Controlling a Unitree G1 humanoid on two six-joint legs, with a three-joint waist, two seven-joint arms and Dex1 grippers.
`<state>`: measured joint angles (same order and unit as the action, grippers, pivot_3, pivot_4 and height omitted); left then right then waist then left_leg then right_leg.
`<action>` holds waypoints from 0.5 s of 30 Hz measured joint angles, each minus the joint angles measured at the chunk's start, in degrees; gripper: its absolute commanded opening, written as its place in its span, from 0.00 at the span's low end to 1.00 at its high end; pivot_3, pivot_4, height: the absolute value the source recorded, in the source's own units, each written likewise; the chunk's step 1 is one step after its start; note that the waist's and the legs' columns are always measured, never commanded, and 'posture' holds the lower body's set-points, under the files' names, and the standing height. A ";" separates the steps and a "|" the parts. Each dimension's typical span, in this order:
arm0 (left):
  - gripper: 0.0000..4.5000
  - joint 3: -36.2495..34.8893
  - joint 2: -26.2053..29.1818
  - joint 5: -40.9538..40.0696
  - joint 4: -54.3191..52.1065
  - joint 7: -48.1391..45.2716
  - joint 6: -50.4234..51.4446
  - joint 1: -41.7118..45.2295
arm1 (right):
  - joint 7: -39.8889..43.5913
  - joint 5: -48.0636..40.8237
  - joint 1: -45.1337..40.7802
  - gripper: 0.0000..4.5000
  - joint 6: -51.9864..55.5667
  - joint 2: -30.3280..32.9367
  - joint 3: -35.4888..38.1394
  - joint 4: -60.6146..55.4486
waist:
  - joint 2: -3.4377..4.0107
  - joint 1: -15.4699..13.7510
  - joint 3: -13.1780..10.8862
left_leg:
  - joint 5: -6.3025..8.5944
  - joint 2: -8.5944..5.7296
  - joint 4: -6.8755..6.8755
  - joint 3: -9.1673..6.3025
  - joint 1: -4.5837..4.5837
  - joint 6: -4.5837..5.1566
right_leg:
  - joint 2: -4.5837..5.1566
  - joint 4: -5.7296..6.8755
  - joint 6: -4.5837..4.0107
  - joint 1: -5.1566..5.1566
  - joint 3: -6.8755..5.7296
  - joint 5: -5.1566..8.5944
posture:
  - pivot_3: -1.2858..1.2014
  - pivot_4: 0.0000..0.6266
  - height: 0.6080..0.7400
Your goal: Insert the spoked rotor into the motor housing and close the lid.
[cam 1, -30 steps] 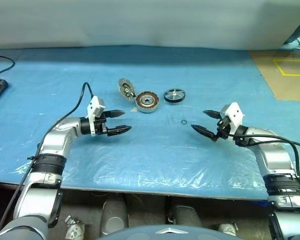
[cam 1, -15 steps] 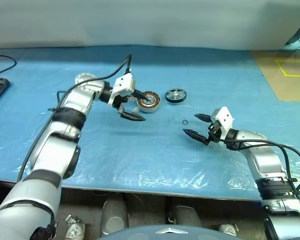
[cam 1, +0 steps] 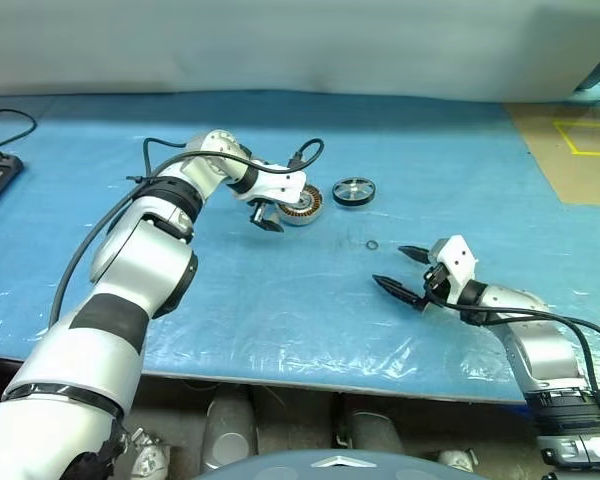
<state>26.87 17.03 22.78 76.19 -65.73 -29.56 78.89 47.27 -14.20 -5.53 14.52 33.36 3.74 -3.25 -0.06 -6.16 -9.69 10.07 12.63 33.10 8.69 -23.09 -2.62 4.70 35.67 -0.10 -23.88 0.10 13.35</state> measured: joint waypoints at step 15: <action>1.00 2.83 -3.04 9.49 2.29 1.06 3.78 3.55 | 3.24 -2.05 0.22 0.99 4.44 6.54 1.09 -2.90 | -0.02 -0.46 -0.01 | -0.01 -0.28 -0.04 -0.07 -0.01 0.02 | 0.30 -0.04 0.01 0.09 -0.05 0.00 | 0.52 0.24 1.00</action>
<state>29.70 13.99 32.27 78.49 -64.68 -25.78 82.44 50.51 -16.25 -5.31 18.96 39.90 4.83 -6.15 -0.08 -6.62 -9.70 10.06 12.34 33.07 8.62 -23.10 -2.60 5.00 35.63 -0.09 -23.79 0.05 13.34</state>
